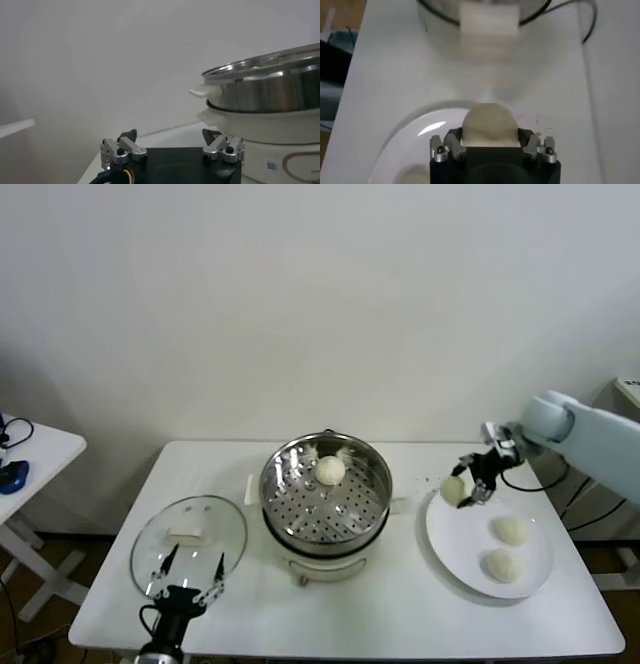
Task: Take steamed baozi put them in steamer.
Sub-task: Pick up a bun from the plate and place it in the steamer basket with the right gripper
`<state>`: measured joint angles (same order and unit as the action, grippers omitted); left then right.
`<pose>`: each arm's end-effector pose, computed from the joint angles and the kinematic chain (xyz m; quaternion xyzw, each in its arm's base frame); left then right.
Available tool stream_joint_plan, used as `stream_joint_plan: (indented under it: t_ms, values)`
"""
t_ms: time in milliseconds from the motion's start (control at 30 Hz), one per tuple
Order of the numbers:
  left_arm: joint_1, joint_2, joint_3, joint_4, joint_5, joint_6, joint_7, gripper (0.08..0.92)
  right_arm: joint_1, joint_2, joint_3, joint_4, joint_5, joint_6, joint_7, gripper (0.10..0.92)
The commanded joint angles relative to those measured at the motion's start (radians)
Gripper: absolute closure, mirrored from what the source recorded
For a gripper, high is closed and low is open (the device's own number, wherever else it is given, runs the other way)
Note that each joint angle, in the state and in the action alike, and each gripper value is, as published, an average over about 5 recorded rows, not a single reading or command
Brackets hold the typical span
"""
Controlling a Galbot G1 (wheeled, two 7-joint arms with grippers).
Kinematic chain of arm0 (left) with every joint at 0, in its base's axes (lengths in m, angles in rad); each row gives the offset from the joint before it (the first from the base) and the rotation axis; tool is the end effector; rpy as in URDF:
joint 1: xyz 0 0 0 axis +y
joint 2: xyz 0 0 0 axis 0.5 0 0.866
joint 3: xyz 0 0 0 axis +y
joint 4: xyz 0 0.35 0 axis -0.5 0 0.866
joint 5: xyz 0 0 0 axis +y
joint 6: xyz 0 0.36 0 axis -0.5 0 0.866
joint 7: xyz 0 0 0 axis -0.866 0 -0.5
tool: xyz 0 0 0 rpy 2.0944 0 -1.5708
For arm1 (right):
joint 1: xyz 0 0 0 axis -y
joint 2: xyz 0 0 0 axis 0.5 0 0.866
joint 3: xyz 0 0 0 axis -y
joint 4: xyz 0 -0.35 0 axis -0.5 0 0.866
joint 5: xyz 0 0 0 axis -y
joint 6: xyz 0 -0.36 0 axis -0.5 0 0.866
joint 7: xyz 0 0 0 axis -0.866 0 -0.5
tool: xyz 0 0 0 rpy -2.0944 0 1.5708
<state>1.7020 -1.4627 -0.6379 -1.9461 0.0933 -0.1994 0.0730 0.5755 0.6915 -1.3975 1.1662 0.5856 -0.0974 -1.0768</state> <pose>0.1344 0.0615 -0.3713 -0.0316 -0.9913 -0.1206 0.0426 0.5581 -0.1805 -0.0847 0.5492 -0.6202 0.4330 0.3553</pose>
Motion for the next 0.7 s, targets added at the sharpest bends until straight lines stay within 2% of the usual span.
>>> stream_joint_plan:
  t_ms: [33, 267, 700]
  values:
    - [-0.006, 0.003, 0.013, -0.014, 0.015, 0.013, 0.001, 0.177, 0.337, 0.115, -0.258, 0.07, 0.325, -0.038, 0.022, 0.313]
    - [0.012, 0.01, 0.019, -0.02, 0.018, 0.013, 0.001, 0.177, 0.273, 0.264, -0.199, 0.102, 0.365, -0.092, 0.06, 0.313]
    - [0.035, 0.016, 0.019, -0.058, 0.032, 0.03, 0.006, 0.177, 0.074, 0.572, -0.112, -0.055, 0.334, -0.113, 0.083, 0.313]
